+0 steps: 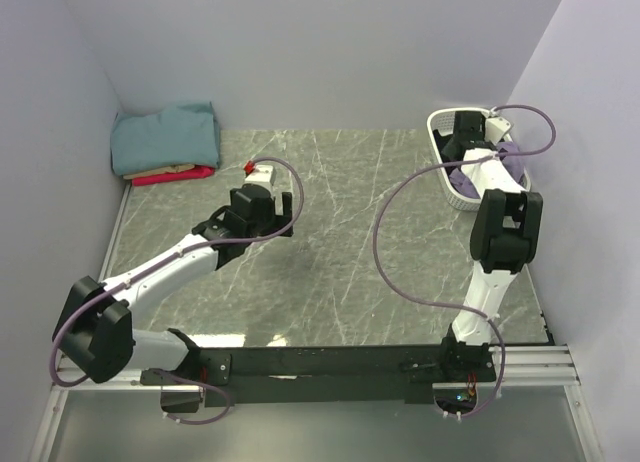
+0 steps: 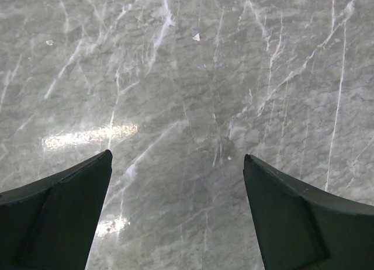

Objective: Fold and stack the t-shirts
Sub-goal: Grab the tshirt from the pile

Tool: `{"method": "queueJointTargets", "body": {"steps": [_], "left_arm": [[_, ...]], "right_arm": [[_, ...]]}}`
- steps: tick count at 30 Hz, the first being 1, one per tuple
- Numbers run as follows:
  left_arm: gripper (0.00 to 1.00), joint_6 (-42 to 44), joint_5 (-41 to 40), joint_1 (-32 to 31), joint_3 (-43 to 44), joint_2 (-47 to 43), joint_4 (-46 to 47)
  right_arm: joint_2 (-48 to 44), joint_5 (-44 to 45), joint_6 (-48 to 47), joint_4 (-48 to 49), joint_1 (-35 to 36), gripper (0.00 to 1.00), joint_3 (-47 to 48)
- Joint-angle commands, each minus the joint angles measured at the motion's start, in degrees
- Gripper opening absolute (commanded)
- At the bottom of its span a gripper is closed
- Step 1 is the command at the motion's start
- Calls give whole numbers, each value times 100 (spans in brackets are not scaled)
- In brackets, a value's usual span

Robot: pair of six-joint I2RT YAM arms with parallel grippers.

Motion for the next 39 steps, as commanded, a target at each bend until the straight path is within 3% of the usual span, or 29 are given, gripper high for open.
{"method": "queueJointTargets", "body": {"steps": [1, 10, 14, 17, 18, 20, 21, 23, 28, 33, 39], "left_arm": [[99, -31, 210, 50, 296, 161, 239], [99, -5, 412, 129, 454, 574, 222], [99, 13, 368, 138, 498, 645, 143], [99, 13, 438, 164, 489, 636, 160], [99, 13, 456, 182, 498, 645, 160], [99, 4, 517, 182, 516, 654, 160], [99, 4, 535, 182, 516, 654, 169], [100, -5, 544, 191, 524, 654, 160], [99, -14, 614, 200, 533, 671, 204], [100, -75, 737, 191, 516, 601, 239], [99, -145, 781, 200, 419, 487, 301]], "right_arm": [[311, 656, 210, 206, -117, 99, 555], [1068, 762, 394, -119, -416, 96, 1257], [1165, 692, 483, -67, -416, 85, 1302], [1182, 666, 465, -41, -408, 61, 1285], [1147, 648, 456, -14, -416, 40, 1250], [1138, 622, 421, -5, -416, 10, 1223], [1069, 561, 430, 3, -399, 0, 1197], [832, 2, 212, 545, -416, 0, 690], [-810, -908, -246, 2443, 73, 0, -1295], [-2120, -688, -835, 2755, 795, 0, -1756], [-3079, 410, -1565, 2456, 1727, 0, -1510]]}}
